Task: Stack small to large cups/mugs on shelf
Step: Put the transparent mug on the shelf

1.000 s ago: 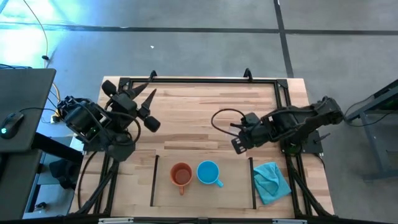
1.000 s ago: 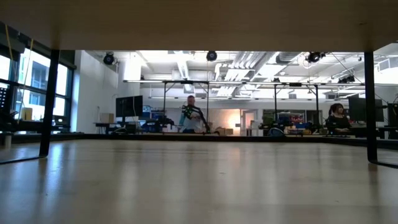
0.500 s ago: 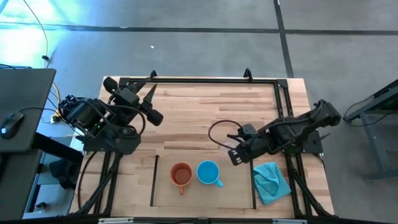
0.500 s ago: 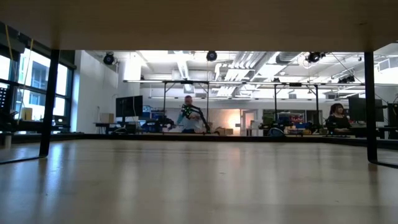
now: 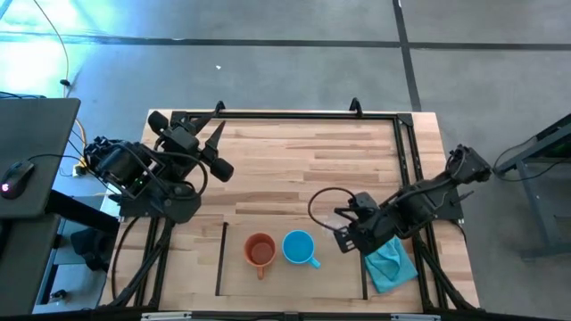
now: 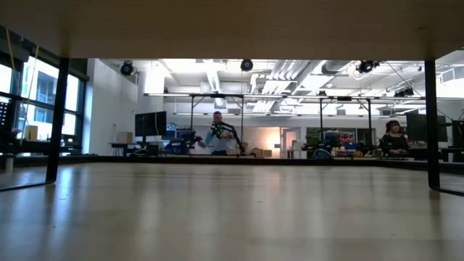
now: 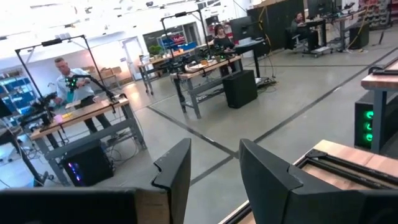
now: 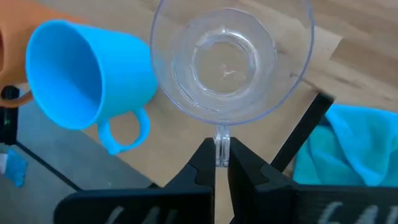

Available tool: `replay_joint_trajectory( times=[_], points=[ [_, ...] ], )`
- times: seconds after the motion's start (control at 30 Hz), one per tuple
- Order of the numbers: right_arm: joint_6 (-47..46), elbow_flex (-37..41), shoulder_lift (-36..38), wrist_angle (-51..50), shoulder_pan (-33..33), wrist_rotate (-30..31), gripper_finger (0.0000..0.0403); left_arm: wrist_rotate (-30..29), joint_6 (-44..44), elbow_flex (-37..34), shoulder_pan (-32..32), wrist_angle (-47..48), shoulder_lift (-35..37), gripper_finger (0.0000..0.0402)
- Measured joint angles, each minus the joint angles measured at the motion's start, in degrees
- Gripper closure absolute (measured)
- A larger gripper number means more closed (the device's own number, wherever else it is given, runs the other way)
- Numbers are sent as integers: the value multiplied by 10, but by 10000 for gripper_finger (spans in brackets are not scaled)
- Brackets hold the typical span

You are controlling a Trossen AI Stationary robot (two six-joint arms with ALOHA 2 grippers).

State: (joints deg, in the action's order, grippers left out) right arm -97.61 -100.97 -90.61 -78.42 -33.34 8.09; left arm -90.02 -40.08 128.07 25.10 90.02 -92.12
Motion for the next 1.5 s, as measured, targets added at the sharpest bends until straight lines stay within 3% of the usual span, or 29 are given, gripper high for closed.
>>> replay_joint_trajectory(
  times=[0.2, 0.67, 1.5],
  points=[
    [-11, -37, -31, -4, -20, 4, 403, 0, -8, 0, 0, 0, 0, 277],
    [-55, -182, -132, -114, -66, 1, 403, 8, -33, 0, 0, 0, 0, 277],
    [-134, -175, -180, -116, -92, 19, 403, 11, -44, 0, 0, 0, 0, 277]
  ],
)
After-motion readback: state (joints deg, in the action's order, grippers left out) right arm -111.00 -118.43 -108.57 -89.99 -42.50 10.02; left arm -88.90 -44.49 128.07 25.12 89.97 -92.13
